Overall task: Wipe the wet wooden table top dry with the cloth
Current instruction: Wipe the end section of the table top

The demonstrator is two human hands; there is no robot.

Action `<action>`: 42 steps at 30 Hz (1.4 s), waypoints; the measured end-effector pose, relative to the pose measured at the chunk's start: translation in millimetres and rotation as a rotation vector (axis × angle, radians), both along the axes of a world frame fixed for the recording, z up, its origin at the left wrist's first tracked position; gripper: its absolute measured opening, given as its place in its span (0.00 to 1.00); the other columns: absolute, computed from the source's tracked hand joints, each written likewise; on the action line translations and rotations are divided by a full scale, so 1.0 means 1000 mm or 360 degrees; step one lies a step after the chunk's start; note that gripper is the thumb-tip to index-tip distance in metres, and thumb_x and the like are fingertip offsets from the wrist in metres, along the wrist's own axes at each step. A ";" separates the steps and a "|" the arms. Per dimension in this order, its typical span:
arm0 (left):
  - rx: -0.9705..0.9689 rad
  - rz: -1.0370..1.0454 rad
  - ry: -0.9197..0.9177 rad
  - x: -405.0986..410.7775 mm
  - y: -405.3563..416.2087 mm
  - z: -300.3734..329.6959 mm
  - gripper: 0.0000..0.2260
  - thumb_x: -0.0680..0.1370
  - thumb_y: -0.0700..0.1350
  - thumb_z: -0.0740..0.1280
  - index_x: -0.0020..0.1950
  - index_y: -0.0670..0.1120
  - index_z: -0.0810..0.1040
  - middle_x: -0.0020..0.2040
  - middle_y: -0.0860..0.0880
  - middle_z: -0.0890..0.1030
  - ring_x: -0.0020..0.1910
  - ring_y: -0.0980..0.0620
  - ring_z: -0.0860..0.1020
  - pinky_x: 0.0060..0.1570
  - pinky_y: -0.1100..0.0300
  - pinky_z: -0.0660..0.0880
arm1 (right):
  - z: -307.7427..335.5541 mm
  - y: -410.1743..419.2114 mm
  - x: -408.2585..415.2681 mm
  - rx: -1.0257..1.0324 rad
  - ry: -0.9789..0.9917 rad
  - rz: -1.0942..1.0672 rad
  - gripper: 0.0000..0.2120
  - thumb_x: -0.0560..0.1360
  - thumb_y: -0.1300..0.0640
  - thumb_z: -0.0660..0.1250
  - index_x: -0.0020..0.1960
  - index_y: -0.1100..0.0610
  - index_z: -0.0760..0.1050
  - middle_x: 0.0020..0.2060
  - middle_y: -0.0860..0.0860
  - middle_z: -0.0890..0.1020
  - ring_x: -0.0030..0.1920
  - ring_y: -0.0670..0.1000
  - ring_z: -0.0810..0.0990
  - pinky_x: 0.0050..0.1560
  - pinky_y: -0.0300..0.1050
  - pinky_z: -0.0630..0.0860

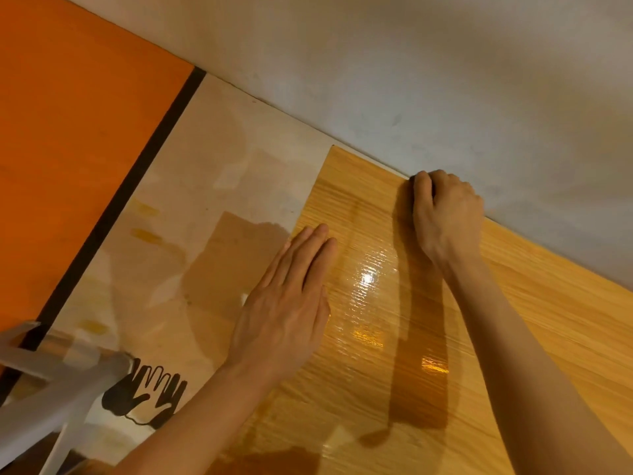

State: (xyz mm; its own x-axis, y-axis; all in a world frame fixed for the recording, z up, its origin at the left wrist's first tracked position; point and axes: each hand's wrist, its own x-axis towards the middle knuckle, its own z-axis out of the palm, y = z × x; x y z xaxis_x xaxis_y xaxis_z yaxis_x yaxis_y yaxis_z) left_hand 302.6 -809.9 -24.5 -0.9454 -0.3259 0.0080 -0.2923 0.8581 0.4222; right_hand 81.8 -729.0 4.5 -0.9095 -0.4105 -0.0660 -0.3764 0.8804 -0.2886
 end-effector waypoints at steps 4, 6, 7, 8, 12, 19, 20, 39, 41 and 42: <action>-0.0018 -0.0003 -0.0001 0.000 -0.001 0.001 0.25 0.84 0.44 0.52 0.81 0.41 0.61 0.82 0.43 0.61 0.82 0.47 0.58 0.80 0.52 0.55 | -0.004 -0.080 0.011 -0.0047 -0.0143 0.0347 0.19 0.83 0.50 0.51 0.41 0.58 0.70 0.40 0.58 0.80 0.42 0.61 0.77 0.46 0.53 0.71; -0.0006 -0.0001 -0.0005 0.000 -0.001 0.001 0.25 0.84 0.44 0.52 0.81 0.41 0.62 0.82 0.43 0.61 0.82 0.47 0.58 0.80 0.53 0.54 | -0.005 -0.105 0.013 -0.0157 -0.0251 0.0539 0.19 0.83 0.49 0.52 0.42 0.58 0.73 0.40 0.56 0.81 0.42 0.58 0.78 0.45 0.52 0.73; -0.0003 -0.0001 -0.0006 0.000 -0.002 0.001 0.25 0.84 0.45 0.52 0.81 0.41 0.62 0.82 0.43 0.61 0.82 0.47 0.58 0.81 0.53 0.54 | -0.007 -0.108 0.013 -0.0208 -0.0294 0.0637 0.18 0.83 0.48 0.53 0.45 0.58 0.76 0.42 0.55 0.81 0.43 0.57 0.78 0.47 0.52 0.73; 0.0001 -0.0002 -0.0007 0.000 -0.002 0.001 0.25 0.84 0.45 0.52 0.81 0.41 0.62 0.82 0.44 0.60 0.82 0.47 0.57 0.81 0.53 0.54 | -0.008 -0.104 0.012 -0.0249 -0.0322 0.0730 0.17 0.83 0.48 0.54 0.50 0.57 0.78 0.46 0.54 0.81 0.47 0.55 0.78 0.50 0.51 0.73; 0.0017 0.0002 0.0003 0.000 -0.001 0.002 0.25 0.83 0.45 0.52 0.81 0.42 0.62 0.82 0.44 0.61 0.82 0.48 0.57 0.81 0.55 0.52 | -0.011 -0.055 0.020 -0.0390 -0.0238 0.1011 0.19 0.83 0.51 0.54 0.71 0.56 0.71 0.70 0.51 0.72 0.70 0.52 0.67 0.71 0.46 0.63; 0.0156 0.0057 0.0067 0.005 -0.001 0.004 0.24 0.84 0.45 0.53 0.80 0.41 0.65 0.81 0.45 0.63 0.81 0.50 0.58 0.80 0.57 0.53 | -0.007 0.026 0.055 -0.0214 -0.0106 0.1364 0.22 0.84 0.53 0.53 0.76 0.57 0.62 0.76 0.52 0.62 0.79 0.52 0.51 0.77 0.60 0.53; 0.0169 0.0086 0.0075 0.009 0.002 0.007 0.24 0.84 0.45 0.52 0.80 0.41 0.65 0.81 0.45 0.62 0.81 0.50 0.58 0.80 0.55 0.55 | -0.007 0.028 0.048 -0.0168 -0.0076 0.1397 0.22 0.84 0.52 0.52 0.76 0.56 0.62 0.77 0.52 0.61 0.79 0.52 0.51 0.77 0.59 0.52; -0.0032 0.0695 -0.0094 0.069 0.060 0.002 0.25 0.85 0.49 0.53 0.81 0.41 0.60 0.82 0.46 0.59 0.80 0.50 0.60 0.78 0.53 0.60 | -0.016 0.000 0.030 -0.0203 -0.0071 0.1545 0.23 0.84 0.48 0.49 0.76 0.55 0.62 0.76 0.51 0.63 0.78 0.52 0.55 0.78 0.57 0.51; -0.0043 0.0691 -0.0075 0.069 0.061 0.000 0.25 0.85 0.49 0.54 0.81 0.41 0.61 0.82 0.46 0.59 0.81 0.51 0.60 0.78 0.54 0.59 | -0.020 -0.019 0.015 -0.0280 -0.0071 0.1253 0.23 0.84 0.48 0.49 0.76 0.55 0.63 0.76 0.53 0.63 0.78 0.53 0.55 0.78 0.56 0.50; -0.0037 0.0693 -0.0074 0.070 0.061 0.000 0.25 0.85 0.48 0.54 0.81 0.42 0.60 0.82 0.46 0.59 0.81 0.51 0.59 0.79 0.54 0.59 | -0.022 -0.025 0.020 -0.0312 -0.0060 0.1118 0.23 0.84 0.49 0.49 0.75 0.56 0.63 0.76 0.53 0.63 0.78 0.54 0.55 0.78 0.56 0.50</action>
State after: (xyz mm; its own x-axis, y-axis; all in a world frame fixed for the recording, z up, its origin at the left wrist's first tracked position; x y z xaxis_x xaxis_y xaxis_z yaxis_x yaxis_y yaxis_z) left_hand 372.4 -748.8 -24.7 -0.7195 -0.6943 -0.0190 -0.6469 0.6599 0.3821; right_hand 101.3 -753.8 -17.1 -0.4254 -0.9040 0.0426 -0.8202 0.3653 -0.4403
